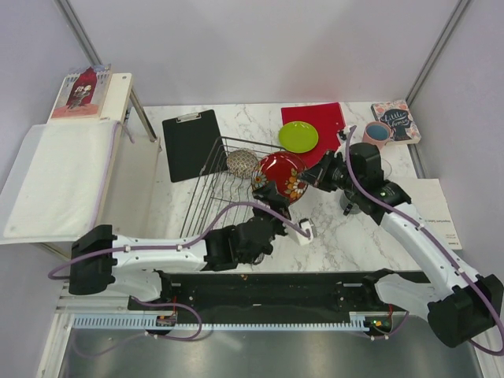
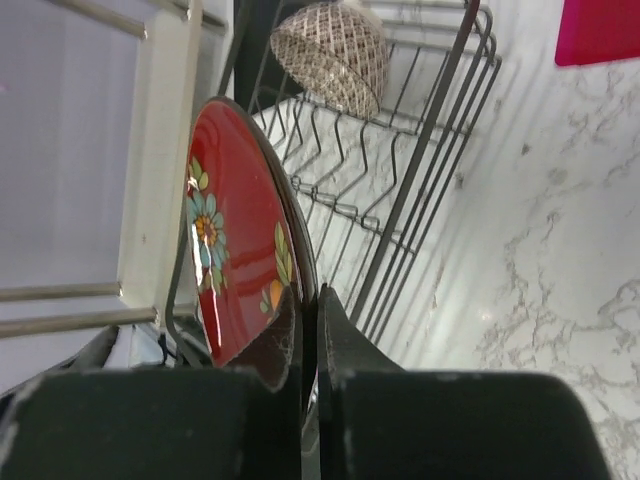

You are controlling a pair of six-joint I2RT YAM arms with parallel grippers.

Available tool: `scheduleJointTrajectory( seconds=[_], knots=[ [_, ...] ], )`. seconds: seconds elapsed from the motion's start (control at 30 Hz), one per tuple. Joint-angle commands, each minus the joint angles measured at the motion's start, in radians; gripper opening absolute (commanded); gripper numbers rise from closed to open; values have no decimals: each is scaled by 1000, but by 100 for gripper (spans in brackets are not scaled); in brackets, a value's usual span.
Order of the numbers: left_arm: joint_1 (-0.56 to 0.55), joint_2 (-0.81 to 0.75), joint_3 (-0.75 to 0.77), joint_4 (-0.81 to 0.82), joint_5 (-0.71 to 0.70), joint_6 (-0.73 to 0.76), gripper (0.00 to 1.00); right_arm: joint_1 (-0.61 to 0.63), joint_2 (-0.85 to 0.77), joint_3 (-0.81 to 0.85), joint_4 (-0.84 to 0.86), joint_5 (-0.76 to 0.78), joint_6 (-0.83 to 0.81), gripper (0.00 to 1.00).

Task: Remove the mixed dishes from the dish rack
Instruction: Place the plate at the center of the board.

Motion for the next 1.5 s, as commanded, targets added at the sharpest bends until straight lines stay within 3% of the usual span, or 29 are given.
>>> scheduleJointTrajectory(
  seconds=[0.0, 0.07, 0.2, 0.33, 0.47, 0.57, 0.83, 1.03, 1.47],
  knots=[
    [58, -85, 153, 23, -110, -285, 99, -36, -25, 38, 41, 101, -4, 0],
    [122, -134, 225, -146, -100, -494, 99, -91, -2, 67, 33, 100, 15, 0],
    [259, -228, 291, -336, -24, -790, 99, -198, 62, 102, 53, 78, 65, 0],
    [374, -329, 245, -382, -21, -1009, 99, -295, 143, 69, 200, 100, 210, 0],
    [393, -415, 150, -399, -18, -1189, 99, -323, 322, 89, 298, 144, 285, 0],
    [394, -478, 86, -445, 5, -1290, 99, -338, 474, 191, 338, 131, 289, 0],
    [394, -586, -27, -496, 16, -1350, 99, -347, 720, 421, 393, 134, 292, 0],
    [394, -599, -62, -493, 8, -1366, 99, -344, 843, 468, 501, 89, 313, 0],
    [394, -514, -63, -485, 51, -1399, 99, -315, 1012, 526, 516, 16, 281, 0]
  ],
)
